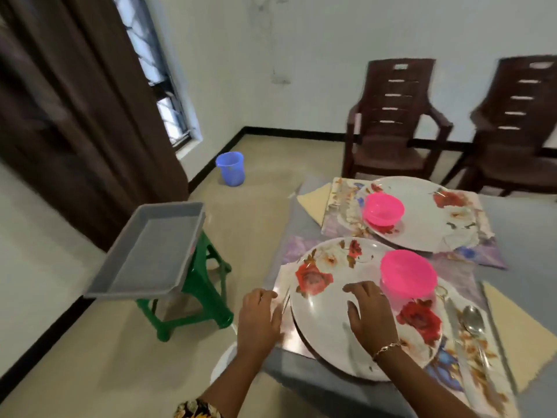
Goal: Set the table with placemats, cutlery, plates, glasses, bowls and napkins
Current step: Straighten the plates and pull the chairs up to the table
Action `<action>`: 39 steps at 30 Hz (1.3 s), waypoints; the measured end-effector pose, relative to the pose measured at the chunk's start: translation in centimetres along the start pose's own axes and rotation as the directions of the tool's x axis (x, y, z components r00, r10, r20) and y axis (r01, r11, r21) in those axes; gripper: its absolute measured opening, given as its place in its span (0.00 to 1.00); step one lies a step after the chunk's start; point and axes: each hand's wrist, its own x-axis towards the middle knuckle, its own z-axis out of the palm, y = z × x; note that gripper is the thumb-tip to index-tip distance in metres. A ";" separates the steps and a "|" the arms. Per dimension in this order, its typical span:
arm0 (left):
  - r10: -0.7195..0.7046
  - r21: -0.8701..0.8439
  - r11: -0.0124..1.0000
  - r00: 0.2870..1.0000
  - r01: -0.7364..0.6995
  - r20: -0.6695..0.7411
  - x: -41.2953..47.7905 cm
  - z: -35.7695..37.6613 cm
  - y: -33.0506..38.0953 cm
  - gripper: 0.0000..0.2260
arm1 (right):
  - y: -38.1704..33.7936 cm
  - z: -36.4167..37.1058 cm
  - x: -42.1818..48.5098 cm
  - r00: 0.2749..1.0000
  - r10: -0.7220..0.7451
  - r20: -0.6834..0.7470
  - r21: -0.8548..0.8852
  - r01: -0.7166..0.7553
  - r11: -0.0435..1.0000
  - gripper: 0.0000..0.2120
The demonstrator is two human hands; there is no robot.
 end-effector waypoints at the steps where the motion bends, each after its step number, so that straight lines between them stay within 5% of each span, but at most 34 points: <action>1: 0.012 -0.008 1.000 1.000 -0.012 0.019 1.1 0.2 -0.8 0.18 | -0.1 0.3 -0.2 0.999 0.035 -0.017 -0.029 -0.036 0.999 0.14; 6: 0.294 -0.068 0.956 0.944 -0.287 0.152 5.3 0.3 -4.8 0.09 | -2.4 1.6 -1.4 0.952 0.262 -0.160 -0.171 -0.288 0.942 0.13; 10: 0.450 -0.094 0.885 0.784 -0.456 0.428 6.8 0.1 -7.7 0.22 | -5.1 1.9 -4.0 0.823 0.464 -0.327 -0.186 -0.538 0.822 0.14; 12: 0.462 -0.048 0.849 0.695 -0.527 0.551 7.2 0.3 -9.0 0.36 | -6.4 2.5 -5.7 0.700 0.588 -0.406 -0.122 -0.679 0.724 0.17; 15: 0.461 -0.051 0.806 0.573 -0.589 0.677 7.8 0.6 -10.0 0.59 | -8.4 2.8 -8.2 0.362 0.794 -0.489 0.107 -0.878 0.466 0.21; 17: 0.453 -0.024 0.780 0.538 -0.625 0.711 8.0 0.3 -9.8 0.64 | -9.1 2.3 -9.1 0.218 0.904 -0.369 0.209 -0.928 0.309 0.23; 22: 0.422 0.017 0.766 0.522 -0.643 0.742 7.5 -0.7 -9.1 0.62 | -9.0 2.7 -10.5 0.361 0.931 -0.050 -0.052 -0.932 0.358 0.33; 26: 0.402 0.023 0.772 0.516 -0.636 0.756 6.7 -1.2 -8.9 0.45 | -9.0 2.7 -10.7 0.335 0.941 0.043 -0.279 -0.901 0.334 0.36; 29: 0.415 0.049 0.744 0.519 -0.666 0.747 6.7 -1.2 -9.1 0.36 | -9.2 2.6 -10.7 0.315 0.946 0.075 -0.347 -0.881 0.321 0.35; 34: 0.427 0.055 0.742 0.534 -0.668 0.729 6.5 -0.9 -9.2 0.36 | -10.2 2.3 -11.6 0.352 0.934 0.064 -0.365 -0.863 0.350 0.36; 39: 0.486 0.041 0.770 0.627 -0.637 0.609 5.6 -0.6 -9.6 0.33 | -12.9 3.2 -15.1 0.403 0.914 -0.052 -0.363 -0.860 0.359 0.32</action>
